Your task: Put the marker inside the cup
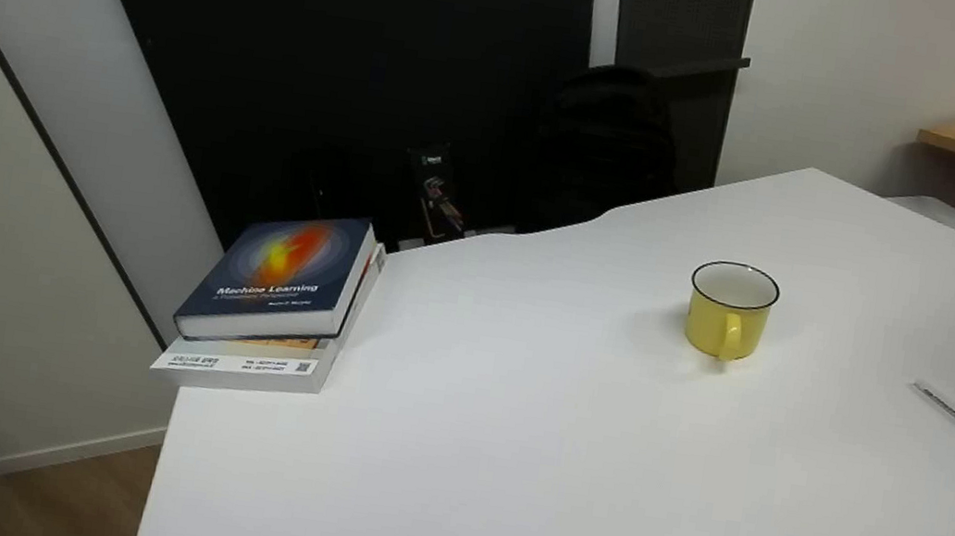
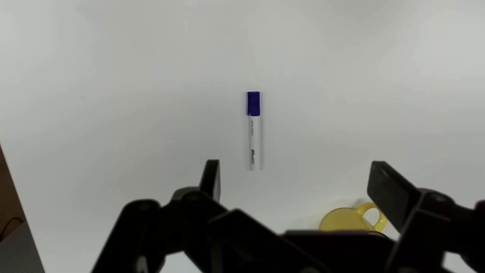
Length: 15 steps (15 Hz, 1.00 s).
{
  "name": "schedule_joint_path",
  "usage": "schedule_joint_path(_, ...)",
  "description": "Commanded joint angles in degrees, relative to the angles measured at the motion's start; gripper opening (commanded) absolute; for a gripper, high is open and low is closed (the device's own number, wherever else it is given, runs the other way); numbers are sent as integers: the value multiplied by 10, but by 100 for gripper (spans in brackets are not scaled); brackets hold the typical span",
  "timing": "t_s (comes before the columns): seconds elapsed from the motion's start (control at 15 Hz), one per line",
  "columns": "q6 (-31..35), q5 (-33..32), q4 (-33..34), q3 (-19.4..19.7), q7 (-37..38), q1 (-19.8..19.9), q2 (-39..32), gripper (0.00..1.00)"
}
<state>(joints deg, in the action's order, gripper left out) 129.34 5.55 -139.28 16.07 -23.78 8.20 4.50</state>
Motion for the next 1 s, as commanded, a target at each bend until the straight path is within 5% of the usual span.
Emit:
schedule_joint_path(0.0, -1, 1, 1, -11, 0, 11, 0, 100)
schedule_joint_path(0.27, -1, 1, 1, -11, 0, 11, 0, 100)
schedule_joint_path(0.93, 177, 76, 12, -21, -22, 15, -92, 100)
